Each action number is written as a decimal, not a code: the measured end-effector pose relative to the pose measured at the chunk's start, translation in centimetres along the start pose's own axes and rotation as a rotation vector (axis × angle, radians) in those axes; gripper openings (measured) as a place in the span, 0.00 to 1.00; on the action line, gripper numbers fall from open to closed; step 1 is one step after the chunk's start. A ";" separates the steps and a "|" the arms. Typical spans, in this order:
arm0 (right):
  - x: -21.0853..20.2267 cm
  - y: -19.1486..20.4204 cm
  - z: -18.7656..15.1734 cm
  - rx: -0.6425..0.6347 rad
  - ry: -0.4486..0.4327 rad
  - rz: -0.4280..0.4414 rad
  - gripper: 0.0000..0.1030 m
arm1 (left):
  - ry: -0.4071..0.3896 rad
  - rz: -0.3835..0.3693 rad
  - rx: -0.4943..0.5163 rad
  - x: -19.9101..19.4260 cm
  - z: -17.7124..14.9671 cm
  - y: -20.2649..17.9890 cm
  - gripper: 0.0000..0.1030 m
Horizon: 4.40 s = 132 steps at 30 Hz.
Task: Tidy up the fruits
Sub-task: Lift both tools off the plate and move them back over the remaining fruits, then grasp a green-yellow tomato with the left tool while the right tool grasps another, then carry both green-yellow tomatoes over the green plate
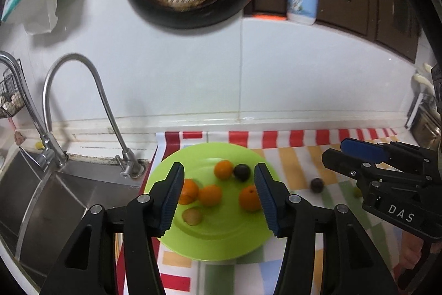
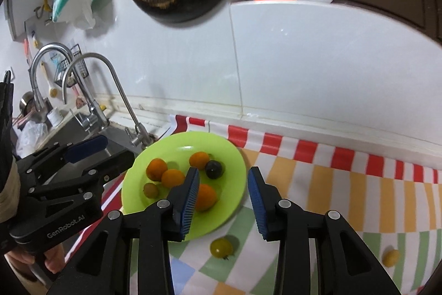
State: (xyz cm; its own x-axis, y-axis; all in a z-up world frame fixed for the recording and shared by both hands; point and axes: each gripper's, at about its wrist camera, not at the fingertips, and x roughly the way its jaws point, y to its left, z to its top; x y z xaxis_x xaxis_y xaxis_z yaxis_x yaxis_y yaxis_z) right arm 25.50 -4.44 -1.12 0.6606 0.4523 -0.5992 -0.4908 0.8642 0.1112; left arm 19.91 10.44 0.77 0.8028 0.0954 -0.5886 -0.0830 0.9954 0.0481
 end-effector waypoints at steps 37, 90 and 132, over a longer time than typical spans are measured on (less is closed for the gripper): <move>-7.2 -8.0 -8.0 0.086 -0.001 -0.260 0.40 | 0.046 -0.087 0.015 0.0 -5.5 -9.1 0.57; 2.0 -12.9 -9.9 0.167 0.147 -0.247 0.30 | 0.234 -0.115 0.018 8.7 -7.8 -9.8 0.28; -4.8 -3.2 -6.3 0.005 0.005 -0.076 0.30 | 0.037 -0.088 -0.017 -1.0 -5.7 -5.2 0.28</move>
State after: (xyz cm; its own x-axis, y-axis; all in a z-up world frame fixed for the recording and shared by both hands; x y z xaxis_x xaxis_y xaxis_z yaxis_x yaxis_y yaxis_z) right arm 20.30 -10.78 -3.61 0.6933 0.3839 -0.6099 -0.4359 0.8973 0.0693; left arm 16.18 5.15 -3.52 0.7853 0.0067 -0.6191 -0.0233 0.9996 -0.0188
